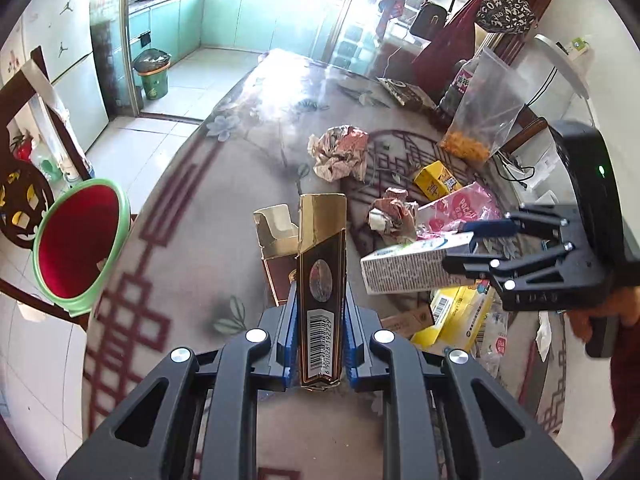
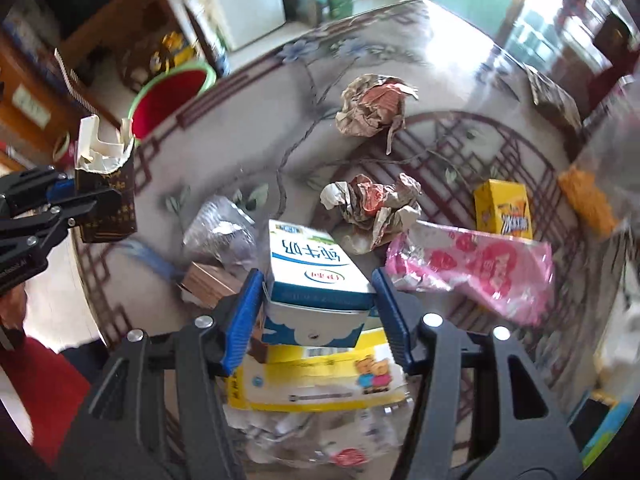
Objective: Collect trash
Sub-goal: 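Grasp the brown snack box with left tool while right tool grasps white milk carton, then carry both items over the red bucket and release them inside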
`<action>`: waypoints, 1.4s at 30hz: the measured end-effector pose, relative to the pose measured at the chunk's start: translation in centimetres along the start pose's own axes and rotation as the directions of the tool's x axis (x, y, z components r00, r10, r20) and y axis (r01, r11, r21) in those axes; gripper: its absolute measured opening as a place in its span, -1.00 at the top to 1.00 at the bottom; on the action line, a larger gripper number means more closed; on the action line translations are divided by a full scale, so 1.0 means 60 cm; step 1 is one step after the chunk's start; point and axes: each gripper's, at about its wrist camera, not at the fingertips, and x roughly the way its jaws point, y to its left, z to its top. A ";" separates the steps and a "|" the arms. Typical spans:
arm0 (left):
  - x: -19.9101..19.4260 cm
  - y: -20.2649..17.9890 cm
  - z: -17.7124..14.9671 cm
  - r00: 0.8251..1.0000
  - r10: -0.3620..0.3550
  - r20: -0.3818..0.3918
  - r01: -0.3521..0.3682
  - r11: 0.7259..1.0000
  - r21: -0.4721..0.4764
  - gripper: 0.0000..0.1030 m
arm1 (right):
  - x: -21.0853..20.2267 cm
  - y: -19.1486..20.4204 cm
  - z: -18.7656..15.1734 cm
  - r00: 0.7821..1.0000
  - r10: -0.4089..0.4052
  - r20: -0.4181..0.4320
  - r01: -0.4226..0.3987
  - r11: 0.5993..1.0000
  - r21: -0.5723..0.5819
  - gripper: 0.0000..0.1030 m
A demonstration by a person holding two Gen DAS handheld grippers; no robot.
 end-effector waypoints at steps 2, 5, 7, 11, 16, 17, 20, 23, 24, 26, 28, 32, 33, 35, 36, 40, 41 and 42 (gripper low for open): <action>-0.007 0.002 0.009 1.000 0.002 0.010 -0.002 1.000 0.015 0.69 | -0.010 -0.008 -0.009 0.999 0.006 0.043 -0.009 0.997 0.080 -0.06; -0.017 0.004 0.013 1.000 0.006 0.027 -0.007 0.999 0.041 0.69 | -0.036 -0.012 -0.024 0.992 0.000 0.126 -0.028 0.976 0.217 -0.06; -0.022 0.008 0.019 0.999 0.000 0.033 -0.001 0.999 0.048 0.69 | -0.058 -0.005 -0.033 0.984 -0.031 0.178 -0.023 0.956 0.292 -0.06; -0.028 0.018 0.030 0.999 -0.009 0.035 0.007 0.998 0.069 0.69 | -0.086 0.019 -0.042 0.964 -0.110 0.242 0.006 0.920 0.392 -0.06; -0.036 0.037 0.046 0.999 -0.015 0.041 0.011 0.996 0.092 0.69 | -0.113 0.046 -0.031 0.940 -0.155 0.303 -0.001 0.889 0.457 -0.06; -0.038 0.042 0.048 0.999 -0.015 0.043 0.011 0.995 0.095 0.69 | -0.116 0.051 -0.025 0.938 -0.161 0.308 0.002 0.889 0.458 -0.06; -0.043 0.061 0.059 0.999 -0.015 0.049 0.010 0.995 0.101 0.69 | -0.119 0.076 -0.006 0.932 -0.159 0.325 -0.008 0.889 0.459 -0.06; -0.046 0.085 0.068 0.999 -0.017 0.048 0.012 0.995 0.098 0.69 | -0.116 0.098 0.012 0.931 -0.157 0.329 -0.011 0.890 0.456 -0.06; -0.047 0.096 0.072 0.999 -0.016 0.048 0.011 0.995 0.097 0.69 | -0.114 0.105 0.018 0.931 -0.150 0.332 -0.019 0.890 0.456 -0.06; -0.049 0.114 0.077 0.999 -0.015 0.049 0.010 0.996 0.093 0.69 | -0.110 0.120 0.031 0.931 -0.145 0.336 -0.026 0.890 0.456 -0.06; -0.051 0.136 0.081 0.999 -0.012 0.049 0.008 0.996 0.086 0.69 | -0.105 0.137 0.047 0.931 -0.143 0.336 -0.024 0.893 0.448 -0.06; -0.051 0.180 0.089 0.999 0.000 0.047 -0.003 0.998 0.063 0.69 | -0.090 0.166 0.076 0.934 -0.109 0.339 -0.059 0.891 0.449 -0.06; -0.050 0.196 0.091 0.999 0.005 0.045 -0.008 0.998 0.055 0.69 | -0.085 0.174 0.085 0.935 -0.102 0.339 -0.065 0.891 0.449 -0.06; -0.051 0.223 0.094 0.999 0.015 0.043 -0.017 0.999 0.041 0.69 | -0.077 0.193 0.101 0.936 -0.108 0.336 -0.055 0.896 0.441 -0.06; -0.051 0.236 0.096 0.999 0.020 0.042 -0.021 0.999 0.035 0.69 | -0.072 0.204 0.111 0.936 -0.108 0.335 -0.052 0.899 0.435 -0.06; -0.058 0.296 0.104 0.998 0.047 0.044 -0.047 0.999 0.002 0.69 | -0.051 0.238 0.144 0.940 -0.081 0.332 -0.068 0.907 0.415 -0.06; -0.060 0.311 0.106 0.998 0.052 0.045 -0.052 0.999 -0.007 0.69 | -0.045 0.248 0.153 0.941 -0.075 0.330 -0.070 0.911 0.407 -0.06; -0.061 0.323 0.107 0.997 0.056 0.046 -0.056 0.998 -0.014 0.69 | -0.040 0.256 0.160 0.942 -0.070 0.329 -0.073 0.913 0.401 -0.06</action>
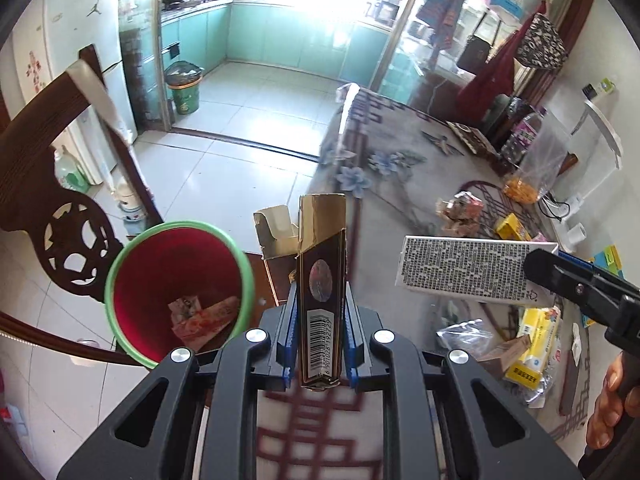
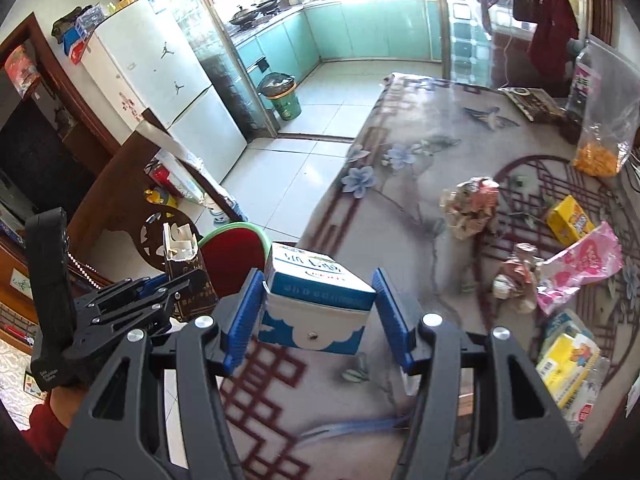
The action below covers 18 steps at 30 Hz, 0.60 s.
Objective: Collect trash
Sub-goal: 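Carry both items over the red bucket and release them inside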
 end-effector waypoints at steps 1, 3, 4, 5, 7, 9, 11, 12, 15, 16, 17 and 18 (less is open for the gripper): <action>0.000 0.014 0.002 1.000 0.007 0.001 -0.007 1.000 -0.009 0.69 | 0.008 0.011 0.001 1.000 0.005 -0.005 -0.005 1.000 -0.007 -0.06; -0.002 0.043 0.006 1.000 0.020 0.003 -0.020 0.999 -0.028 0.69 | 0.024 0.035 0.004 1.000 0.017 -0.014 -0.017 1.000 -0.021 -0.06; -0.003 0.057 0.007 1.000 0.023 0.003 -0.023 0.999 -0.038 0.69 | 0.034 0.048 0.006 1.000 0.022 -0.019 -0.023 0.999 -0.029 -0.06; -0.004 0.073 0.009 1.000 0.030 0.003 -0.030 0.998 -0.051 0.69 | 0.043 0.060 0.009 0.999 0.027 -0.026 -0.028 0.999 -0.037 -0.06; -0.005 0.098 0.013 0.999 0.046 0.004 -0.046 0.997 -0.068 0.69 | 0.061 0.083 0.014 0.998 0.042 -0.035 -0.044 0.998 -0.051 -0.06; -0.005 0.127 0.017 0.998 0.066 0.005 -0.065 0.994 -0.083 0.69 | 0.078 0.105 0.021 0.998 0.055 -0.041 -0.058 0.996 -0.064 -0.06; 0.000 0.155 0.022 0.996 0.092 0.004 -0.091 0.991 -0.095 0.69 | 0.096 0.127 0.028 0.997 0.060 -0.044 -0.063 0.994 -0.084 -0.06; 0.007 0.170 0.027 0.994 0.107 0.000 -0.107 0.989 -0.099 0.69 | 0.107 0.138 0.032 0.997 0.062 -0.047 -0.066 0.993 -0.096 -0.06; 0.026 0.207 0.037 0.990 0.140 -0.019 -0.141 0.983 -0.113 0.69 | 0.138 0.168 0.043 0.996 0.065 -0.060 -0.071 0.991 -0.117 -0.06; 0.029 0.215 0.040 0.989 0.145 -0.021 -0.147 0.982 -0.118 0.69 | 0.147 0.174 0.046 0.996 0.067 -0.065 -0.074 0.990 -0.121 -0.06; 0.031 0.223 0.042 0.989 0.149 -0.020 -0.150 0.981 -0.125 0.69 | 0.157 0.182 0.049 0.995 0.069 -0.069 -0.077 0.989 -0.123 -0.06; 0.032 0.230 0.045 0.988 0.151 -0.018 -0.152 0.980 -0.131 0.69 | 0.164 0.189 0.051 0.995 0.071 -0.073 -0.080 0.989 -0.125 -0.06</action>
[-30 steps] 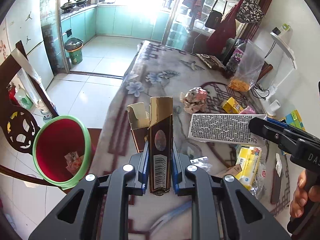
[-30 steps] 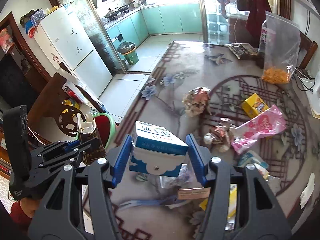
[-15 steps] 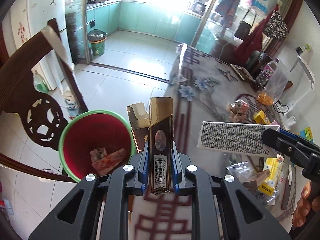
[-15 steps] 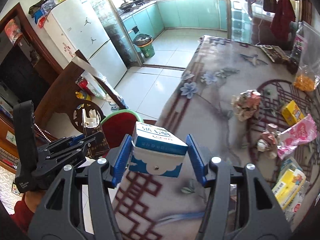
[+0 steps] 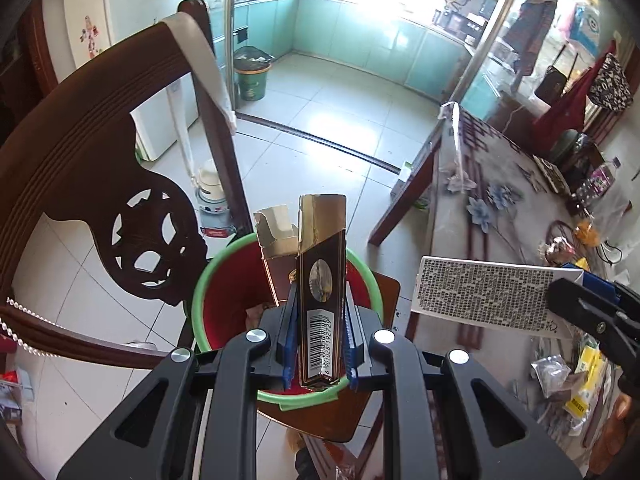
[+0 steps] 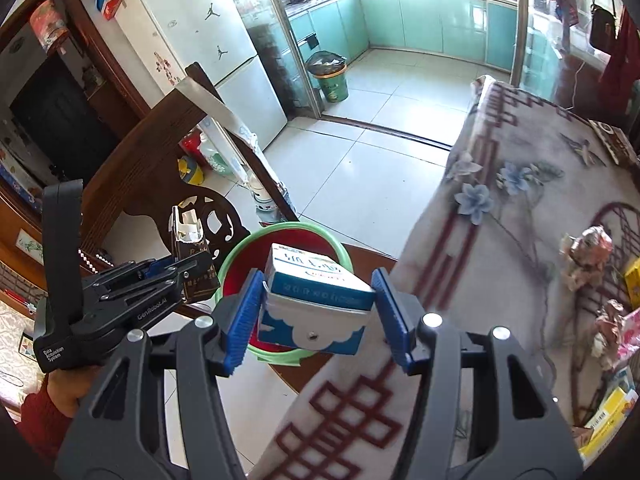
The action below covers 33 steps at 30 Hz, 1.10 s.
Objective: Collect trash
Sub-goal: 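Carry both items over the red bucket and release them inside, then move both tools back over the table toward the crumpled paper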
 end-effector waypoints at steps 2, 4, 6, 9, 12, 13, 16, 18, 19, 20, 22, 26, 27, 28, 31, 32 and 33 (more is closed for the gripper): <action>0.003 0.008 0.007 1.000 0.005 0.004 -0.005 1.000 -0.005 0.68 | 0.011 0.010 0.004 1.000 0.006 -0.004 -0.006 1.000 -0.006 -0.06; 0.006 0.014 0.011 1.000 0.009 0.013 -0.009 1.000 -0.009 0.61 | 0.023 0.021 0.008 1.000 0.008 -0.008 -0.009 1.000 -0.017 -0.06; 0.008 0.017 0.016 0.999 0.027 0.031 -0.027 1.000 -0.011 -0.22 | 0.030 0.031 0.013 1.000 0.025 -0.005 -0.025 0.999 -0.032 -0.07; -0.006 0.015 0.019 0.995 0.047 0.093 -0.046 0.999 -0.011 -0.56 | 0.038 0.042 0.021 1.000 0.002 0.006 -0.001 0.999 -0.055 -0.29; -0.017 0.005 0.022 0.994 0.051 0.099 -0.052 0.999 0.003 -0.54 | 0.020 0.030 0.016 0.999 0.017 0.028 -0.016 0.999 -0.029 -0.29; -0.020 0.001 0.020 0.993 0.052 0.104 -0.053 0.999 0.005 -0.54 | 0.015 0.026 0.014 0.999 0.013 0.031 -0.013 1.000 -0.026 -0.29; -0.030 -0.017 0.011 0.994 0.044 0.105 -0.045 0.999 0.012 -0.52 | -0.018 -0.001 -0.002 0.999 -0.015 0.047 0.016 1.000 -0.014 -0.29; -0.038 -0.036 0.003 0.994 0.025 0.104 -0.027 0.999 0.018 -0.51 | -0.043 -0.024 -0.016 0.998 -0.026 0.053 0.026 1.000 0.002 -0.29; -0.040 -0.048 -0.002 0.995 0.016 0.102 -0.018 1.000 0.022 -0.51 | -0.055 -0.037 -0.024 0.998 -0.034 0.056 0.034 0.999 0.008 -0.29; -0.044 -0.062 -0.006 0.995 0.004 0.101 -0.007 1.000 0.028 -0.51 | -0.065 -0.049 -0.030 0.997 -0.044 0.058 0.043 0.999 0.012 -0.29; -0.049 -0.095 -0.016 0.995 -0.021 0.097 0.017 0.999 0.042 -0.51 | -0.092 -0.082 -0.049 0.996 -0.074 0.059 0.073 0.997 0.027 -0.29; -0.056 -0.176 -0.037 0.993 -0.084 0.084 0.077 0.993 0.088 -0.51 | -0.138 -0.157 -0.090 0.991 -0.126 0.049 0.121 0.989 0.078 -0.29; -0.056 -0.203 -0.044 0.992 -0.099 0.078 0.091 0.990 0.109 -0.51 | -0.149 -0.179 -0.100 0.989 -0.142 0.045 0.138 0.986 0.092 -0.29; -0.055 -0.227 -0.051 0.991 -0.112 0.070 0.102 0.987 0.126 -0.51 | -0.159 -0.200 -0.110 0.987 -0.158 0.041 0.153 0.983 0.106 -0.29; -0.052 -0.289 -0.076 0.989 -0.142 0.038 0.134 0.977 0.168 -0.51 | -0.190 -0.274 -0.142 0.978 -0.206 0.024 0.199 0.966 0.166 -0.29; -0.050 -0.313 -0.086 0.988 -0.151 0.025 0.144 0.973 0.181 -0.51 | -0.200 -0.294 -0.151 0.975 -0.219 0.021 0.212 0.960 0.184 -0.29; -0.046 -0.336 -0.095 0.987 -0.158 0.010 0.153 0.969 0.193 -0.51 | -0.214 -0.327 -0.164 0.970 -0.241 0.017 0.231 0.949 0.214 -0.29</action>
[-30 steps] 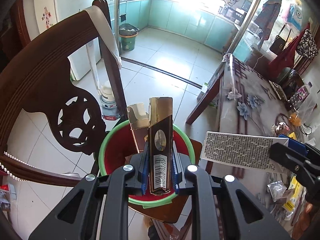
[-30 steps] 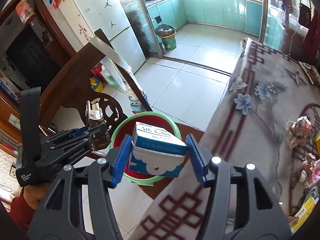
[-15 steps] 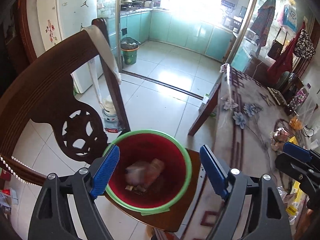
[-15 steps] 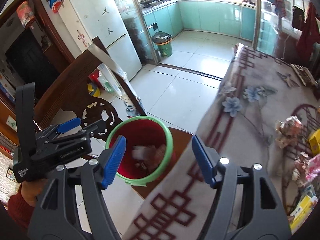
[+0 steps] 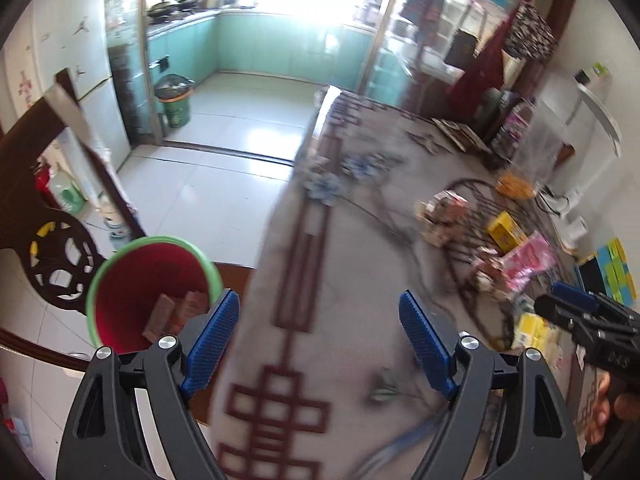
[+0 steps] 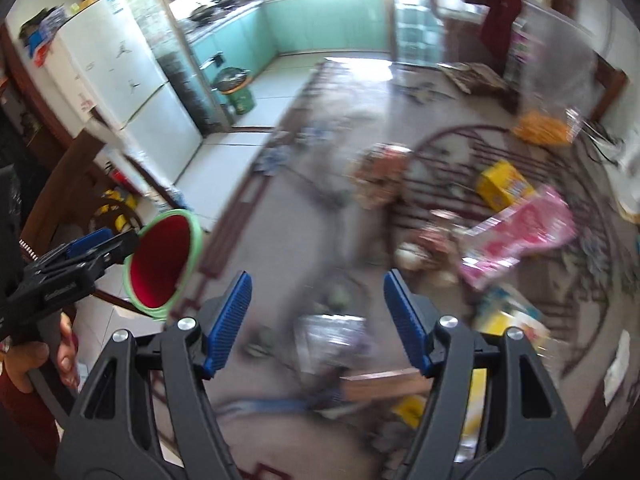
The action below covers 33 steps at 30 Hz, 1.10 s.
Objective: Collect trash
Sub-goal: 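Move both tools back over the table toward the crumpled paper, then grasp crumpled paper with left tool while right tool grasps pink Pocky wrapper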
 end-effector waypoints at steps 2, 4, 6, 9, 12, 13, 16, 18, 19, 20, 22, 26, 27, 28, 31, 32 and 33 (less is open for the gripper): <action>0.011 -0.040 -0.010 1.000 -0.019 -0.022 0.019 1.000 0.014 -0.51 | -0.006 -0.062 -0.005 1.000 -0.024 0.000 0.024 0.998 0.065 -0.29; 0.021 -0.079 -0.020 0.998 -0.039 -0.044 0.040 0.999 0.020 -0.51 | -0.010 -0.123 -0.011 0.999 -0.034 0.002 0.034 0.989 0.146 -0.29; 0.030 -0.119 -0.029 0.996 -0.058 -0.065 0.060 0.998 0.028 -0.51 | -0.005 -0.185 -0.013 0.999 -0.039 -0.007 0.040 0.971 0.237 -0.29; 0.036 -0.167 -0.039 0.995 -0.067 -0.077 0.071 0.996 0.051 -0.51 | 0.021 -0.273 -0.016 0.998 -0.053 -0.030 0.060 0.920 0.388 -0.51; 0.043 -0.207 -0.047 0.993 -0.074 -0.095 0.080 0.995 0.061 -0.51 | 0.060 -0.337 -0.019 0.998 -0.020 -0.059 0.047 0.861 0.506 -0.54; 0.047 -0.219 -0.049 0.992 -0.071 -0.103 0.078 0.995 0.064 -0.51 | 0.076 -0.352 -0.017 0.998 0.018 -0.060 0.017 0.843 0.538 -0.54; 0.061 -0.248 -0.049 0.991 -0.058 -0.123 0.068 0.995 0.079 -0.51 | 0.112 -0.374 -0.009 0.996 0.066 -0.066 -0.017 0.826 0.564 -0.54; 0.074 -0.267 -0.043 0.990 -0.049 -0.135 0.063 0.993 0.096 -0.51 | 0.133 -0.380 0.000 0.994 0.087 -0.073 -0.030 0.822 0.569 -0.54; 0.079 -0.273 -0.040 0.989 -0.047 -0.138 0.062 0.993 0.104 -0.51 | 0.142 -0.383 0.005 0.992 0.099 -0.075 -0.038 0.819 0.572 -0.54; 0.087 -0.282 -0.035 0.989 -0.046 -0.141 0.062 0.992 0.112 -0.51 | 0.150 -0.385 0.009 0.991 0.105 -0.080 -0.041 0.818 0.574 -0.54; 0.105 -0.298 -0.023 0.988 -0.049 -0.144 0.067 0.990 0.122 -0.51 | 0.162 -0.392 0.013 0.989 0.118 -0.084 -0.047 0.814 0.579 -0.54; 0.153 -0.324 0.002 0.985 -0.065 -0.159 0.087 0.987 0.134 -0.51 | 0.179 -0.404 0.022 0.987 0.139 -0.086 -0.064 0.814 0.577 -0.54; 0.172 -0.333 0.009 0.983 -0.071 -0.168 0.095 0.985 0.141 -0.51 | 0.183 -0.405 0.023 0.986 0.143 -0.087 -0.067 0.815 0.575 -0.54; 0.188 -0.341 0.013 0.982 -0.071 -0.177 0.098 0.985 0.146 -0.46 | 0.186 -0.407 0.024 0.985 0.151 -0.086 -0.075 0.815 0.574 -0.52; 0.233 -0.360 0.025 0.971 -0.085 -0.223 0.119 0.983 0.142 -0.37 | 0.193 -0.412 0.025 0.983 0.156 -0.097 -0.073 0.818 0.570 -0.46; 0.246 -0.364 0.028 0.968 -0.092 -0.234 0.126 0.983 0.133 -0.37 | 0.194 -0.414 0.025 0.983 0.160 -0.094 -0.077 0.814 0.576 -0.46; 0.256 -0.367 0.030 0.966 -0.097 -0.239 0.129 0.984 0.123 -0.37 | 0.194 -0.415 0.026 0.982 0.166 -0.091 -0.083 0.810 0.580 -0.46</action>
